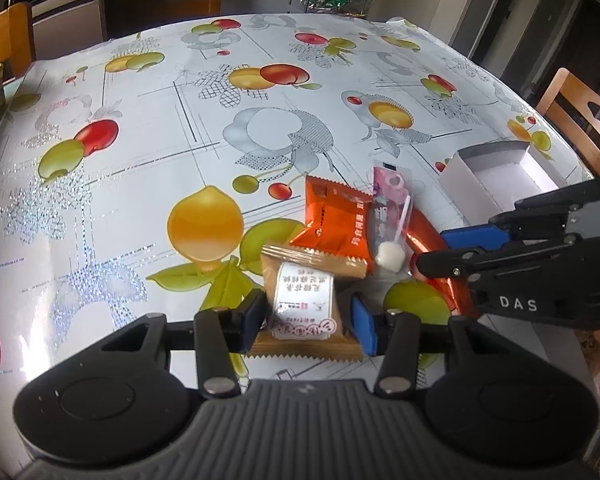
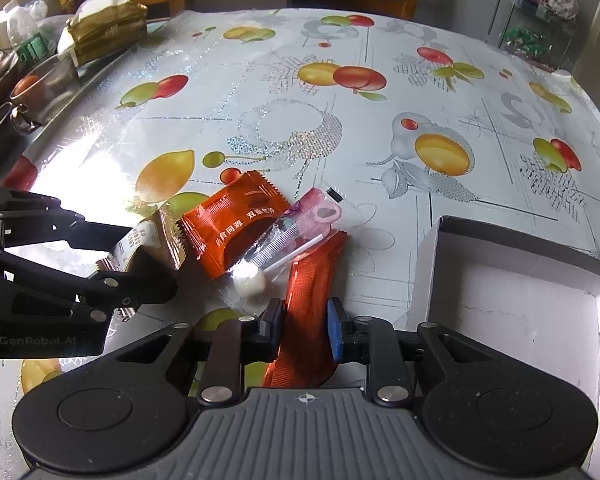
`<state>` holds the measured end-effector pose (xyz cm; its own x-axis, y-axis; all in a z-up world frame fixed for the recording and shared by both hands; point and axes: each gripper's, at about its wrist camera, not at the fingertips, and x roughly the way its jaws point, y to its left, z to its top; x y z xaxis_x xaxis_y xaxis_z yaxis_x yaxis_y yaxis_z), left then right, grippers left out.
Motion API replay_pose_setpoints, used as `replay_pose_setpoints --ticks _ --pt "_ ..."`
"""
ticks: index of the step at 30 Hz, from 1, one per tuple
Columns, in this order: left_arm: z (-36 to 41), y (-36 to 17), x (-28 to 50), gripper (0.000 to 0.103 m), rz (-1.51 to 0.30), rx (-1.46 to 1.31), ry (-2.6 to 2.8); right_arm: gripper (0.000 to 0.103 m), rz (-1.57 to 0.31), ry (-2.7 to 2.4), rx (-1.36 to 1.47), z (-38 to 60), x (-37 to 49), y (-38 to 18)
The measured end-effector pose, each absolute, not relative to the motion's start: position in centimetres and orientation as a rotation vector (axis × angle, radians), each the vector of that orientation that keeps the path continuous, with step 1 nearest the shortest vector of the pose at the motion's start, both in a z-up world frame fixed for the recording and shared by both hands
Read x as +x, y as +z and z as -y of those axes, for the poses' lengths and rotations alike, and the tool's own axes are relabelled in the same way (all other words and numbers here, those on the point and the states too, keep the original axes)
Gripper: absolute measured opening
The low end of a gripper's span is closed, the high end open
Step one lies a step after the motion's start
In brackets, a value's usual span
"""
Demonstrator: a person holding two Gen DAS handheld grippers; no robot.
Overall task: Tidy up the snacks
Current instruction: 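Close the left gripper on the biscuit packet while right closes on the orange stick, then carry the biscuit packet in left and the orange stick in right over the box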
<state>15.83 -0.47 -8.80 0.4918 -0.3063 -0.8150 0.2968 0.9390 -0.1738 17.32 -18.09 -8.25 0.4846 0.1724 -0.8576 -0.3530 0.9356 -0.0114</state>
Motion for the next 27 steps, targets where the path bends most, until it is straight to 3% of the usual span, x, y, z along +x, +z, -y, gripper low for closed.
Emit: replay_pose_setpoints --ticks 12,27 --pt "0.4 -7.7 14.2 0.034 -0.977 -0.038 -0.36 0.024 -1.017 0.326 -0.171 18.6 16.0 -7.6" --pt "1.3 -6.7 11.5 0.032 -0.958 -0.038 -0.385 0.024 -0.964 0.319 -0.132 19.6 14.0 -5.6"
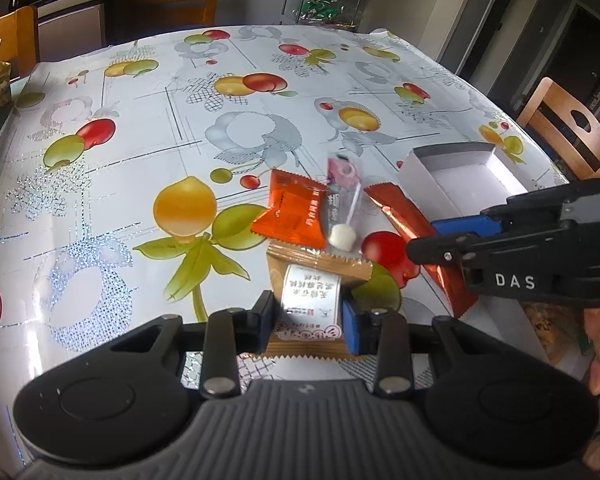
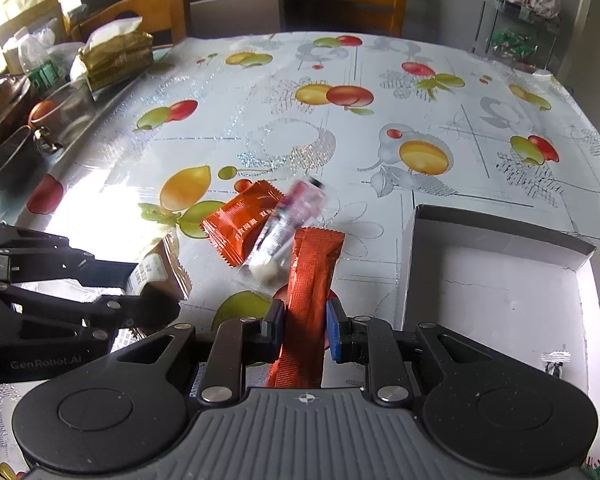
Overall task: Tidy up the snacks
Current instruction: 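Carry the biscuit packet in left and the orange stick in right over the box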
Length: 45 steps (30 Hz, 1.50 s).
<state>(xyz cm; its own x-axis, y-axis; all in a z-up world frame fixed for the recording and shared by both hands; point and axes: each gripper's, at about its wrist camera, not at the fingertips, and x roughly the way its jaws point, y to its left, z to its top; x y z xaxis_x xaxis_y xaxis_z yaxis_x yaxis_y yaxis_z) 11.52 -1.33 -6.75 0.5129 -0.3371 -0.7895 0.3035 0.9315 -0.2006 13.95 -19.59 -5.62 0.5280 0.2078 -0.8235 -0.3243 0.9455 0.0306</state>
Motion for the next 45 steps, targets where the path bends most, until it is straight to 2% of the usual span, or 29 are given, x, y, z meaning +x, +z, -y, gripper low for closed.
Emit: replay_pose_setpoints --ticks 26,45 --pt "6.0 -3.0 7.4 0.032 -0.857 0.009 -0.416 0.024 -0.839 0.298 -0.09 23.8 9.2 -1.4" --pt "9.6 -1.3 7.4 0.032 -0.813 0.043 -0.451 0.024 -0.788 0.256 -0.054 27.6 8.0 -0.1"
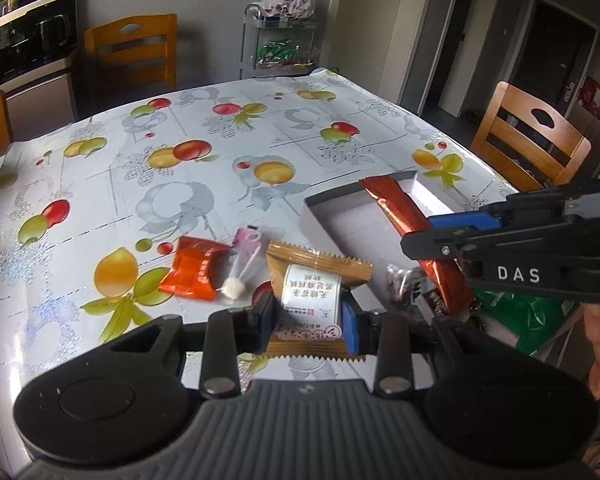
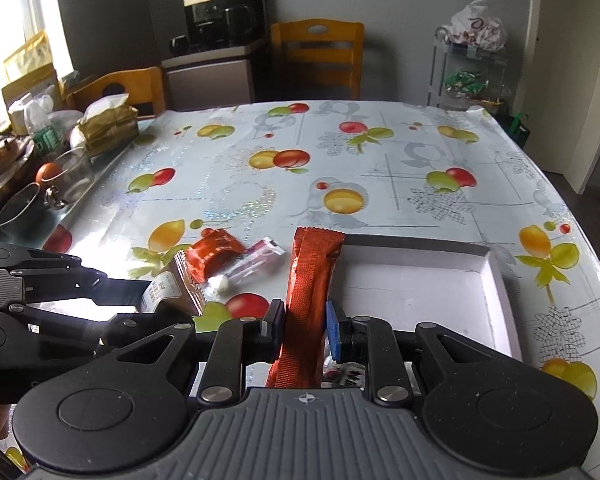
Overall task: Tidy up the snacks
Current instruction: 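Carry the biscuit packet in left and the orange stick in right over the box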
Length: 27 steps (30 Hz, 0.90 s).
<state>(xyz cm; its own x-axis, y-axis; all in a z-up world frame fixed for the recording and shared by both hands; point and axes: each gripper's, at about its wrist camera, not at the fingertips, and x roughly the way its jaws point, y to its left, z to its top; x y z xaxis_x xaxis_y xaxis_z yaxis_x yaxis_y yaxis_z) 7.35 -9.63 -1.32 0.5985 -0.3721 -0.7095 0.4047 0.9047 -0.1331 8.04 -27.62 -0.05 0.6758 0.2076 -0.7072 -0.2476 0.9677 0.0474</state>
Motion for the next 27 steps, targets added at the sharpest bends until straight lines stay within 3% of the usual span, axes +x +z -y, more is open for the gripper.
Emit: replay_pose_setpoints --ticks 27 --pt "15.1 -1.2 8.2 0.032 -0.799 0.073 -0.576 0.024 -0.782 0.146 -0.024 32.6 6.8 0.2"
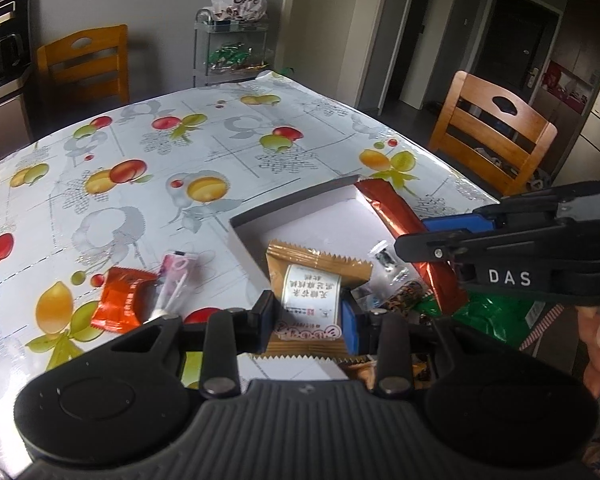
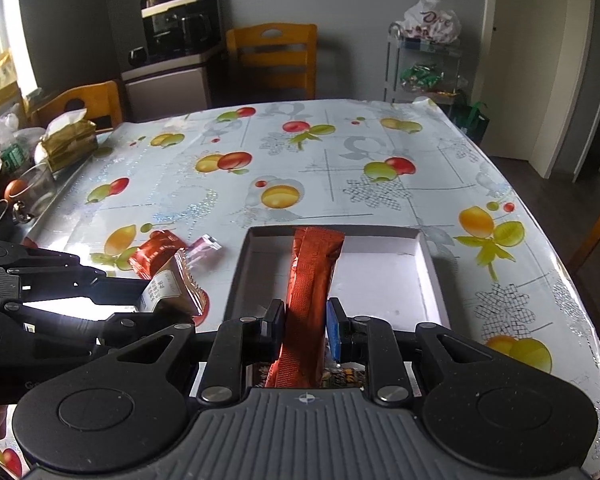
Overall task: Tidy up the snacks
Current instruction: 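Carry the biscuit packet in left and the orange stick in right over the box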
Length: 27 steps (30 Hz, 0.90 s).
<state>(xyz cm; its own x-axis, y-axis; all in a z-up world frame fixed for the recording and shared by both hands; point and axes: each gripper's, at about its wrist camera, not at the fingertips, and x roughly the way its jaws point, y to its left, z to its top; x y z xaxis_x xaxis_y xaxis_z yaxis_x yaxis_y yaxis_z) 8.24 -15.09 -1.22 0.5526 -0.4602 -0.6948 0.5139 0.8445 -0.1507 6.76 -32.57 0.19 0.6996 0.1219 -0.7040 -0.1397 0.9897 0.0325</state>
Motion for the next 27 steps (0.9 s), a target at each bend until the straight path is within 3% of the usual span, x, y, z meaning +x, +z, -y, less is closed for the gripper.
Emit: replay_pose_setpoints --ticks 27 --pt "19.3 -2.5 9.3 0.032 -0.834 0.098 -0.625 0.024 -0.812 0.113 -0.014 35.8 7.2 -0.7"
